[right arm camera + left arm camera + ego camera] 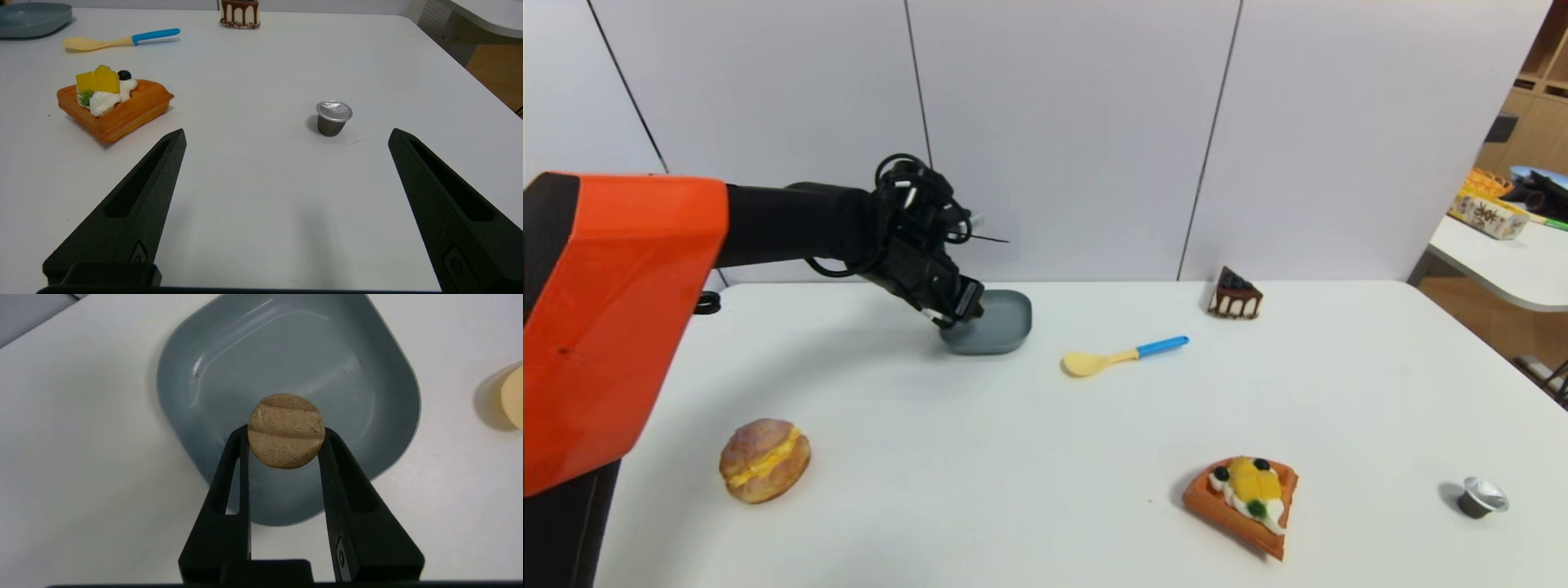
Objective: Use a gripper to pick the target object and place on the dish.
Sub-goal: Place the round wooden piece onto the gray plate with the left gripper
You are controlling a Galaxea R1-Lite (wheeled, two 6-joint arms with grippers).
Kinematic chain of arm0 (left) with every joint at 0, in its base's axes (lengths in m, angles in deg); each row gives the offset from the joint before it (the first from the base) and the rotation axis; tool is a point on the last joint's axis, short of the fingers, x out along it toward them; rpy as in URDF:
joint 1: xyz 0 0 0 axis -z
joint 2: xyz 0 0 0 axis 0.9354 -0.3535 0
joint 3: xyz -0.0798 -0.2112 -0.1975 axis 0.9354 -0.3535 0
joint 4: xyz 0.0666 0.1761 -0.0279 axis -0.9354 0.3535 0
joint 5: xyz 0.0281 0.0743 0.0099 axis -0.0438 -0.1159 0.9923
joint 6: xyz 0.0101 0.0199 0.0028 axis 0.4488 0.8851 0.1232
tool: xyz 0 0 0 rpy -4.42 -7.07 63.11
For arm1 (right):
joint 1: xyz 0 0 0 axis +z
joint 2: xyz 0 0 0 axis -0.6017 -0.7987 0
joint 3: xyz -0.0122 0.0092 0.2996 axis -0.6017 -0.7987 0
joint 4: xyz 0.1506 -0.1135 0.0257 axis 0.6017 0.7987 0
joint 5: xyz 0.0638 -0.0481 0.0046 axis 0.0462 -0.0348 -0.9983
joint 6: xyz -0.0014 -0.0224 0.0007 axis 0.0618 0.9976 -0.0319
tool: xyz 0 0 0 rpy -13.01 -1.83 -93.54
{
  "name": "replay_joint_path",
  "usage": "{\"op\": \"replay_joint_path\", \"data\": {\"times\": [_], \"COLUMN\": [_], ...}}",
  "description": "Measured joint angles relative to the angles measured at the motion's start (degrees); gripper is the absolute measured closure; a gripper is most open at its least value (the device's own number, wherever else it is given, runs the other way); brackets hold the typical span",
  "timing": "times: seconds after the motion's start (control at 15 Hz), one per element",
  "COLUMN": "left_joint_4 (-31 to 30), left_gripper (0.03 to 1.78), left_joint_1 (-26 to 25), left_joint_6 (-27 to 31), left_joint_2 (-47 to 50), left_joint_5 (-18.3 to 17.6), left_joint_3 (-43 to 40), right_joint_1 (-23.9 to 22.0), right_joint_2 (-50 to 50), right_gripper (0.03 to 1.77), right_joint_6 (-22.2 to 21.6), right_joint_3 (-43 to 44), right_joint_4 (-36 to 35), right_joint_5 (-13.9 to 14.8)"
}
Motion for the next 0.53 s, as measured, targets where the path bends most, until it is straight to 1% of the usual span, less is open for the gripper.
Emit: {"op": "replay_joint_path", "data": {"times": [0.2, 0.47, 0.53], "left_joint_4": [-0.18, -1.05, -1.15], "left_gripper": [1.3, 1.3, 1.19], "left_joint_1": [1.39, 1.72, 1.74], "left_joint_6": [-0.05, -0.1, -0.13], "left_joint_2": [-2.84, -4.99, -5.16], "left_joint_5": [-0.02, 0.06, 0.11], "left_joint_3": [2.4, 2.88, 2.9], "right_joint_1": [0.0, 0.0, 0.0], "right_joint_2": [0.0, 0.0, 0.0], "right_gripper": [0.09, 0.09, 0.09], "right_joint_6": [0.0, -0.02, 0.0], "right_joint_3": [0.0, 0.0, 0.0], "right_joint_4": [0.01, 0.0, 0.0], "right_joint_5": [0.0, 0.0, 0.0]}}
